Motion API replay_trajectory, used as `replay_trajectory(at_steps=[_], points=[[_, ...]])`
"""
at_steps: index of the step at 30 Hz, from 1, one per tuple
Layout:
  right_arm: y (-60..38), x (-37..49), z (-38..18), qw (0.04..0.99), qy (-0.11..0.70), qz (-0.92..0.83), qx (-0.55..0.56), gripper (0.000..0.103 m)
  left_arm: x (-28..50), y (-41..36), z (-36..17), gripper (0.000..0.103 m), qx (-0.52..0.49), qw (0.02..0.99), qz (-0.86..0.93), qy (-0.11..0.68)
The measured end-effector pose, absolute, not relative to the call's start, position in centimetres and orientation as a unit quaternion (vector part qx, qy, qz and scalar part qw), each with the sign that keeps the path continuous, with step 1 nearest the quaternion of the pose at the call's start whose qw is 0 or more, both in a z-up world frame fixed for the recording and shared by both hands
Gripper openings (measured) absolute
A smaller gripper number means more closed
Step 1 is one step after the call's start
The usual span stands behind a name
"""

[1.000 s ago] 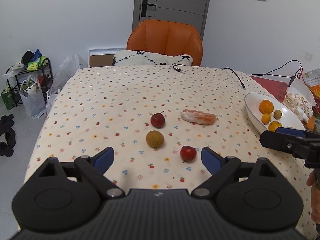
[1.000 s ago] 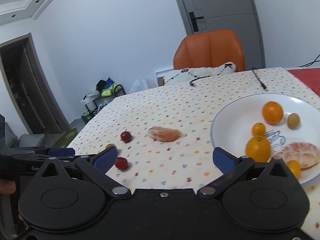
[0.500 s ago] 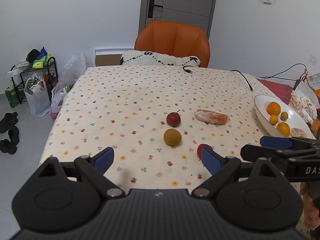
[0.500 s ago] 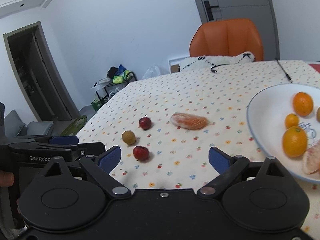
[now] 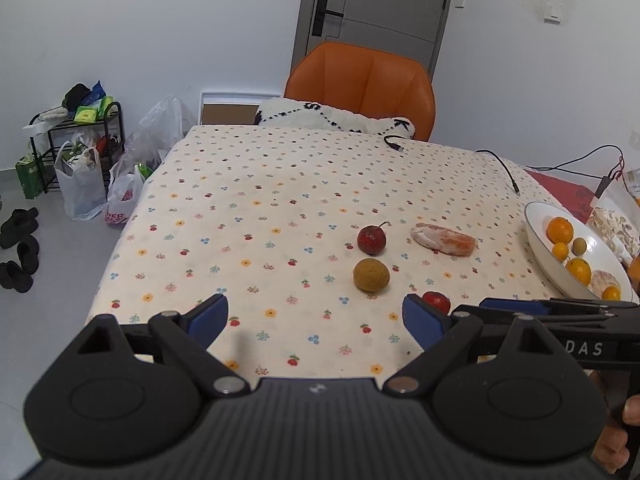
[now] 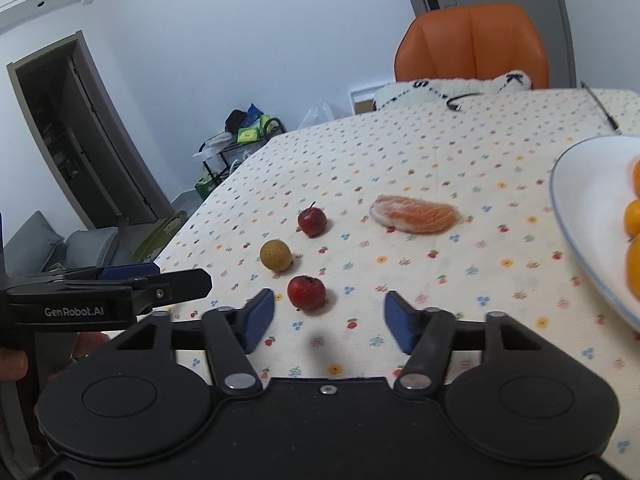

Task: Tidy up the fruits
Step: 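Grasp a red apple with the right gripper while the left grasps the brown round fruit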

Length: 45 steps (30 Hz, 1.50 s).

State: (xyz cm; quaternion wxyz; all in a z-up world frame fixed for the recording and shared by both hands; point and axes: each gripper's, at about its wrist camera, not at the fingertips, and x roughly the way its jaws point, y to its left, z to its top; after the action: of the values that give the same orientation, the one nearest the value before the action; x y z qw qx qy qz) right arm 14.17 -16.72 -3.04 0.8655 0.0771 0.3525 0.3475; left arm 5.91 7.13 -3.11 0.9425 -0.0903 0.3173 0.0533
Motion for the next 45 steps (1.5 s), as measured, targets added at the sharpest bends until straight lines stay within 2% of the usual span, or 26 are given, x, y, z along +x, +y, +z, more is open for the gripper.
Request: replay_trajectory(at_steps=[2, 10, 16, 30, 39, 45], points=[[-16.3, 14.4, -3.3, 0.862, 0.359, 0.350, 0.079, 0.044, 5.9, 7.3, -3.1, 0.093, -0.093, 0.943, 0.053, 0.316], [-15.2, 15.0, -3.4, 0.857, 0.363, 0.356, 0.084, 0.038, 6.0, 7.8, -3.2, 0.093, -0.100, 0.942, 0.051, 0.317], [-14.4, 15.2, -3.4, 0.857, 0.364, 0.356, 0.076, 0.023, 6.3, 7.8, -3.1, 0.093, -0.103, 0.943, 0.050, 0.313], [-16.8, 14.6, -2.1, 0.877, 0.336, 0.337, 0.070, 0.022, 8.0, 6.1, -3.3, 0.089, -0.105, 0.950, 0.043, 0.291], [-18.9, 14.6, -1.2, 0.890, 0.322, 0.315, 0.071, 0.022, 9.4, 5.0, -4.0, 0.076, -0.103, 0.948, 0.037, 0.298], [-20.2, 14.6, -0.5, 0.897, 0.313, 0.303, 0.073, 0.022, 10.5, 4.4, -4.5, 0.062, -0.102, 0.946, 0.029, 0.305]])
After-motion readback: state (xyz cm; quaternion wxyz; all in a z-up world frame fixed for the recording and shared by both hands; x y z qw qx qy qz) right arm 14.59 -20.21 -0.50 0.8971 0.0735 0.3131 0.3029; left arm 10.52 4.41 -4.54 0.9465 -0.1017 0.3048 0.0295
